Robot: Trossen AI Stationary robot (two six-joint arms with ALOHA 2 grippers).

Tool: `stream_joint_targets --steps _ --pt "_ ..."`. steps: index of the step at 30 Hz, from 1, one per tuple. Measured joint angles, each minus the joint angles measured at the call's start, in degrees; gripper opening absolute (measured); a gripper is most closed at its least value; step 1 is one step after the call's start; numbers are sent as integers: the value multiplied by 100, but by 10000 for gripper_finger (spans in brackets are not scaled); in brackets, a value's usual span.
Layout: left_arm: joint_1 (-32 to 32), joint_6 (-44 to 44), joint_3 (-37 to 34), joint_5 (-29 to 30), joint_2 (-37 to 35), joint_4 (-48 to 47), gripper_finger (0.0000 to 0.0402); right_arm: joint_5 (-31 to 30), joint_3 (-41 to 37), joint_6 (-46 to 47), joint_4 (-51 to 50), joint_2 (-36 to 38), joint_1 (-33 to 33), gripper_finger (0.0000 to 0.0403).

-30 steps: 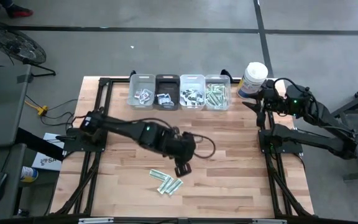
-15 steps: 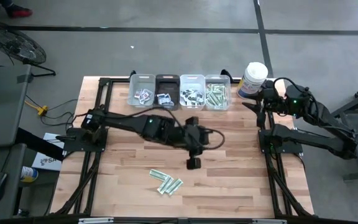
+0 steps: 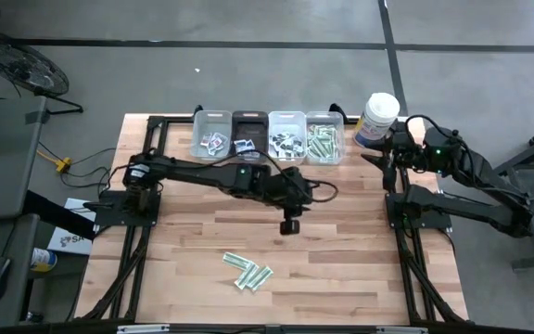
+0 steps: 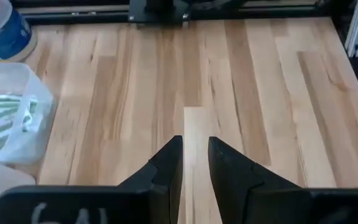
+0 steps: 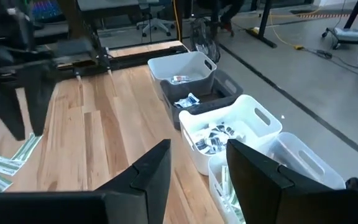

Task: Pick & Place First Aid Supplies
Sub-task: Put the green bandage into the transparent bin

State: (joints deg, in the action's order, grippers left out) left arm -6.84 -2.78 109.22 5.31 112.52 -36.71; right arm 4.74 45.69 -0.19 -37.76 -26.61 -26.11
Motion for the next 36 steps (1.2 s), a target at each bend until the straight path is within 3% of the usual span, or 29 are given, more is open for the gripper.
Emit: stream_joint_targets --steps 3,5,9,14,19,24,31,36 --pt "98 31 -602 -47 -338 559 72 -3 0 23 -108 0 2 150" --pt "180 167 -1149 -96 -645 1445 72 -7 0 25 -137 -1 0 149" --pt "371 202 -2501 -314 -1276 2992 72 -27 0 42 -153 -5 0 150" --pt "371 -358 -4225 -237 -2113 3944 72 -24 0 43 -193 -64 0 150" --pt "-67 -1641 -5443 -37 -2770 3891 72 11 0 79 -208 -116 6 150" --pt "-848 -2602 -5735 -39 -2978 2908 71 9 0 -2 -241 -171 17 150" --pt "-1736 -2213 -5740 -239 -2805 1971 72 198 -1 -162 -234 -284 26 150" --pt "-2122 -1197 -5721 -234 -2662 1708 72 239 -2 -175 -229 -307 27 150"
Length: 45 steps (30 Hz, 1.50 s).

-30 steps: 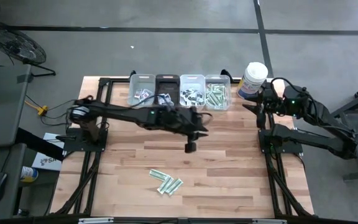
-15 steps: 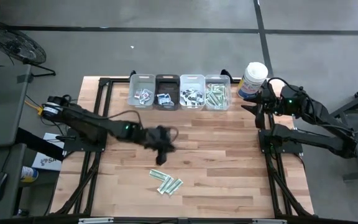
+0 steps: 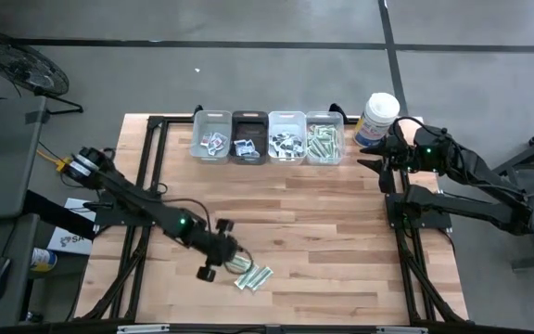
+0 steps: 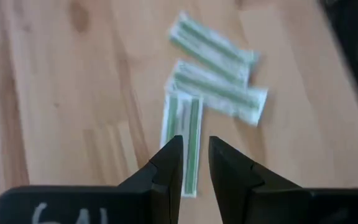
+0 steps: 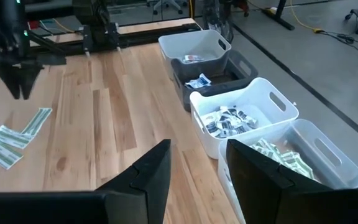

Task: Pick & Place First Aid Supplies
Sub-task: Put the green bandage into the transparent bin

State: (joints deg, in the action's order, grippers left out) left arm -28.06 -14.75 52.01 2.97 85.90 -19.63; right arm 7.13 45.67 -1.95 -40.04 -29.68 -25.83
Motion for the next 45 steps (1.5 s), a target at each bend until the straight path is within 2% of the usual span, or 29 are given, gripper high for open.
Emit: stream_joint_targets --steps 3,8,19,28,31,45 --pt "-104 427 -20 41 156 -254 72 12 0 28 7 1 -1 149" --pt "-78 657 -13 -13 532 -192 74 60 1 134 -59 2 0 149" --pt "-84 906 -15 87 887 -197 165 146 0 305 -92 1 1 149" --pt "-87 824 24 125 1442 -128 171 245 1 349 -125 -1 0 150" --pt "-87 696 26 121 1574 -213 155 246 0 349 -128 -1 1 149" --pt "-93 378 174 -7 1730 -399 11 437 0 368 -135 -1 -1 149"
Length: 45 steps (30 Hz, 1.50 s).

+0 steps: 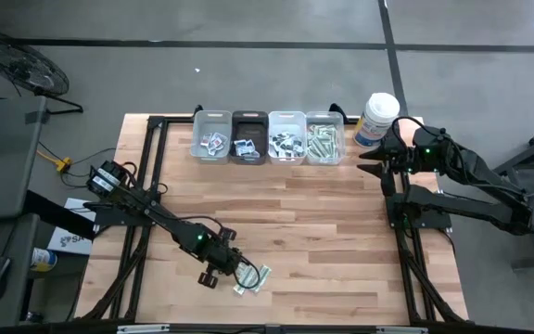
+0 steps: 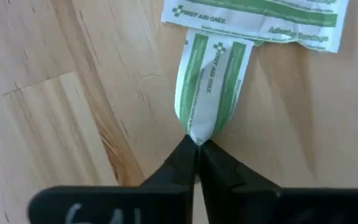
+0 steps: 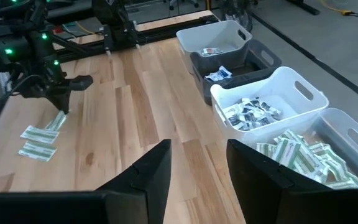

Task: Pick & Place First Aid Supplies
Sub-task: Put the green bandage into the transparent bin

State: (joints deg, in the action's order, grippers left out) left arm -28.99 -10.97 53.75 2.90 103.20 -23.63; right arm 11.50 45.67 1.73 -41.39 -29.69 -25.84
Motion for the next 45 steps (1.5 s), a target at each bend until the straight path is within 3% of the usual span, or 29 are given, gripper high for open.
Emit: stream_joint_targets --steps 5,10,15,21,30,37,45 --pt "-9 26 455 414 51 -588 5 254 0 0 2 -2 2 150" --pt "80 171 997 1675 90 -1515 2 492 -144 201 210 -85 0 150" --pt "319 178 1627 2357 79 -2214 1 955 -487 705 859 -240 2 149" --pt "828 740 2406 3277 71 -2298 1 1163 -852 1148 1570 -407 2 149" --pt "1540 2092 3361 4325 65 -1639 1 1640 -1549 2044 3061 -607 12 149" --pt "1929 3052 3629 4348 55 -401 1 1760 -2188 3280 4940 -927 263 149" --pt "2059 3326 3629 4416 59 147 1 1236 -2210 3391 5912 -1574 583 149"
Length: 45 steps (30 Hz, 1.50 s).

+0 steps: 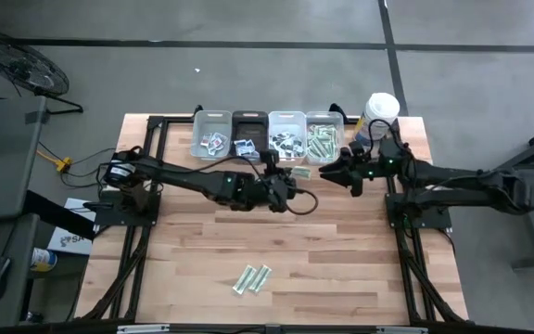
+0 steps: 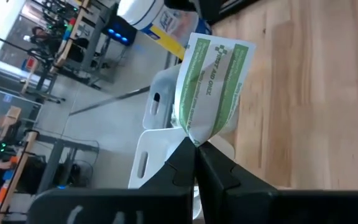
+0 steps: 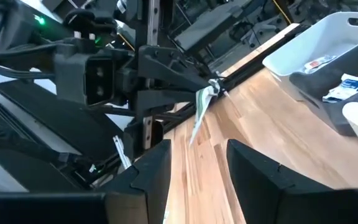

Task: Pick & Place First Aid Supplies
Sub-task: Put the green bandage into the transparent bin

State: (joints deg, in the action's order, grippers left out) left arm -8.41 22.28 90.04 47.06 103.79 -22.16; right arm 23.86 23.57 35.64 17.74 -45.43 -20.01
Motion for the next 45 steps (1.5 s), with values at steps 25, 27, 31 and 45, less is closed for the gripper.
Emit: stream_joint_targets --steps 25,27,31,45 --pt "18 0 0 204 7 18 1 -304 7 -234 2169 -1680 212 149" --pt "18 0 0 205 9 17 1 -319 7 -261 2271 -1742 212 149" --pt "18 0 1 207 9 18 1 -342 7 -267 2384 -1764 212 140" --pt "18 -1 2 213 9 20 1 -244 8 -467 2372 -1764 212 5"
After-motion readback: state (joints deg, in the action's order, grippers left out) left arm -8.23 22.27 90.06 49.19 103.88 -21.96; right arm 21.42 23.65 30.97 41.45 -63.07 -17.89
